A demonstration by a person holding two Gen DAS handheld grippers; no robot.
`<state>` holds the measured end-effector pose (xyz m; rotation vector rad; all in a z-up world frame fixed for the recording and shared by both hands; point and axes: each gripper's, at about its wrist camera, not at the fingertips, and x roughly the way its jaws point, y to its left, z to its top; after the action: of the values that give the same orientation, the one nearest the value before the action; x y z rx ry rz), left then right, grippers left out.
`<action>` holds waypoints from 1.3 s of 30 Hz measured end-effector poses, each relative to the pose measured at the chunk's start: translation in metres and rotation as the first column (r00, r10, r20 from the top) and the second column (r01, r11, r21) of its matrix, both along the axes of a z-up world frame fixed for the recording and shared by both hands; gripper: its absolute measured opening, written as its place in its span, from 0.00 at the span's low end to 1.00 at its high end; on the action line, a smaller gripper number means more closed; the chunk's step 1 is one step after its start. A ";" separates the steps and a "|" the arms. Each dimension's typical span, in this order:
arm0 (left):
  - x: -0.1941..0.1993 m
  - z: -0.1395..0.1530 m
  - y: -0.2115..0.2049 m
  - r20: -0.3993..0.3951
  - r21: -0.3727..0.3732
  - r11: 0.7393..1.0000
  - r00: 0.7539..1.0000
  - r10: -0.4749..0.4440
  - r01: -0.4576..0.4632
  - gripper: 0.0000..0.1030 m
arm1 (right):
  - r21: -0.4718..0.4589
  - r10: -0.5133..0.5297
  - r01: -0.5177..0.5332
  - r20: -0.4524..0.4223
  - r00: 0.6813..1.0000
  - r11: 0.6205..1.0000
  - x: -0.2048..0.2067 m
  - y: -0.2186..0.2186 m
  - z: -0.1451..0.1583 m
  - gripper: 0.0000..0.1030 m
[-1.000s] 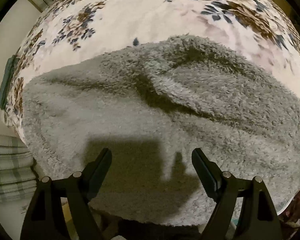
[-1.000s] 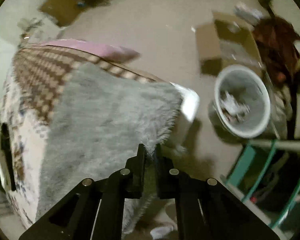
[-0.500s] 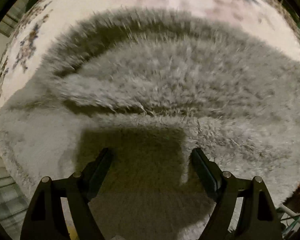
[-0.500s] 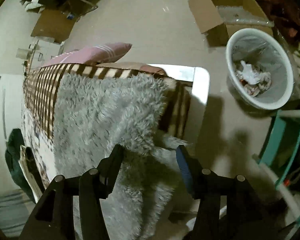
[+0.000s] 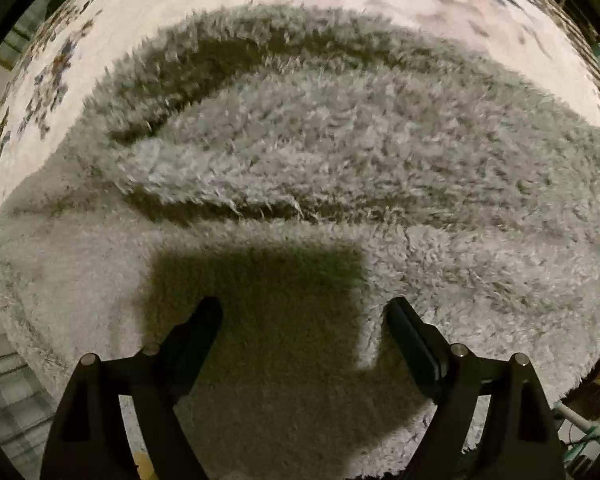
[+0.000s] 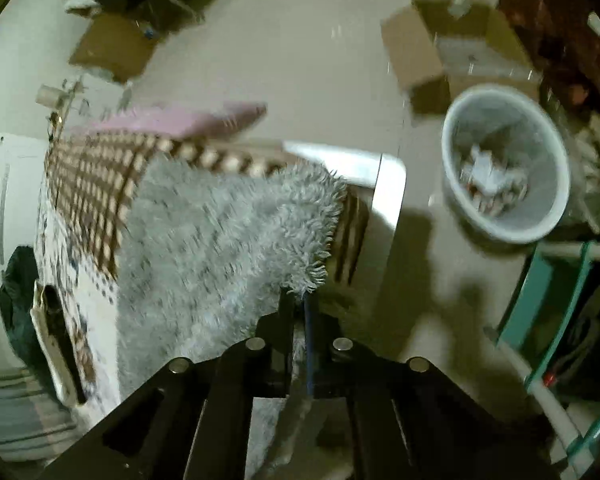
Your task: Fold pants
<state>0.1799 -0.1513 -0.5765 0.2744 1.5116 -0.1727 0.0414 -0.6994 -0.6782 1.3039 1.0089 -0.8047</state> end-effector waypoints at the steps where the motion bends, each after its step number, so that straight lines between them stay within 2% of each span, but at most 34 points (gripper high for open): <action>1: -0.004 -0.002 0.006 0.000 -0.007 1.000 1.000 0.007 -0.007 0.84 | 0.031 0.002 -0.001 -0.019 1.000 1.000 -0.001 0.000 -0.005 0.14; 2: -0.003 -0.004 0.007 0.002 -0.010 1.000 1.000 0.011 -0.011 0.86 | 0.052 -0.004 0.005 -0.014 1.000 0.999 -0.002 0.000 -0.009 0.30; 3: -0.003 -0.005 0.008 0.004 -0.011 1.000 1.000 0.014 -0.014 0.88 | 0.062 -0.022 0.021 0.029 0.999 0.998 -0.005 0.000 -0.010 0.40; 4: -0.002 -0.007 0.008 0.003 -0.017 1.000 1.000 0.018 -0.018 0.91 | 0.063 -0.039 0.035 0.061 0.997 0.997 -0.007 0.000 -0.010 0.54; 6: 0.001 -0.013 0.012 -0.004 -0.025 0.999 0.999 0.041 -0.041 1.00 | 0.060 -0.068 0.063 0.097 0.993 0.996 -0.008 0.001 -0.012 0.56; 11: 0.006 -0.020 0.023 -0.041 -0.084 0.993 0.996 0.076 -0.079 1.00 | 0.080 -0.083 0.077 0.072 0.994 0.994 -0.001 0.004 -0.035 0.57; 12: 0.006 -0.020 0.025 -0.043 -0.081 0.994 0.996 0.074 -0.078 1.00 | 0.048 -0.076 0.072 0.075 0.994 0.996 0.001 0.005 -0.034 0.55; 13: 0.005 -0.020 0.025 -0.045 -0.075 0.994 0.996 0.075 -0.078 1.00 | -0.022 -0.061 0.063 0.073 0.995 0.998 0.003 0.007 -0.028 0.37; 14: 0.008 -0.020 0.026 -0.046 -0.073 0.994 0.996 0.077 -0.081 1.00 | -0.081 -0.035 0.040 0.057 0.998 0.996 0.007 0.009 -0.023 0.11; 15: 0.008 -0.020 0.026 -0.046 -0.071 0.994 0.996 0.081 -0.084 1.00 | -0.108 -0.010 0.014 0.035 0.999 0.994 0.010 0.010 -0.018 0.08; 19: 0.016 -0.013 0.017 -0.083 -0.068 0.993 0.992 0.096 -0.102 1.00 | -0.180 -0.009 0.019 0.057 0.998 0.983 0.004 0.017 0.011 0.05; 21: 0.037 -0.001 0.010 -0.060 -0.097 0.988 0.992 0.115 -0.120 1.00 | -0.188 -0.026 0.041 0.082 0.996 0.981 -0.003 0.020 0.028 0.05; 23: 0.037 0.007 0.005 -0.047 -0.107 0.988 0.993 0.105 -0.110 1.00 | -0.199 -0.039 0.056 0.086 0.995 0.978 -0.010 0.023 0.043 0.05; 25: 0.035 0.009 -0.001 -0.045 -0.108 0.990 0.995 0.084 -0.089 1.00 | -0.179 -0.008 0.015 0.037 0.999 0.984 -0.014 0.023 0.035 0.05; 27: 0.035 0.001 -0.011 -0.058 -0.091 0.994 0.997 0.059 -0.065 1.00 | -0.108 0.018 -0.016 0.018 1.000 0.994 -0.017 0.018 0.010 0.08; 28: 0.035 -0.004 -0.014 -0.068 -0.086 0.994 0.996 0.057 -0.063 1.00 | -0.032 0.029 -0.029 0.014 0.999 0.999 -0.019 0.015 -0.011 0.20; 29: 0.036 -0.008 -0.017 -0.075 -0.076 0.995 0.995 0.059 -0.065 1.00 | 0.011 0.013 -0.013 0.033 0.999 1.000 -0.027 0.015 -0.023 0.44; 31: 0.037 -0.010 -0.016 -0.071 -0.070 0.996 0.996 0.059 -0.064 1.00 | 0.053 -0.055 0.048 0.131 0.990 0.997 -0.044 0.015 -0.034 0.64; 34: 0.040 -0.012 -0.018 -0.070 -0.074 0.995 0.996 0.063 -0.068 1.00 | 0.090 -0.100 0.082 0.224 0.969 0.993 -0.059 0.019 -0.045 0.70; 37: 0.038 -0.019 -0.018 -0.063 -0.072 0.996 0.997 0.054 -0.059 1.00 | 0.158 -0.126 0.085 0.269 0.955 0.984 -0.060 0.020 -0.077 0.71; 39: 0.037 -0.022 -0.021 -0.065 -0.068 0.996 0.996 0.055 -0.059 1.00 | 0.205 -0.148 0.081 0.340 0.929 0.975 -0.053 0.020 -0.095 0.71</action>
<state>0.2173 -0.1724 -0.5983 0.1711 1.5704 -0.1899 -0.0114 -0.6796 -0.7730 1.6161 0.7362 -0.5421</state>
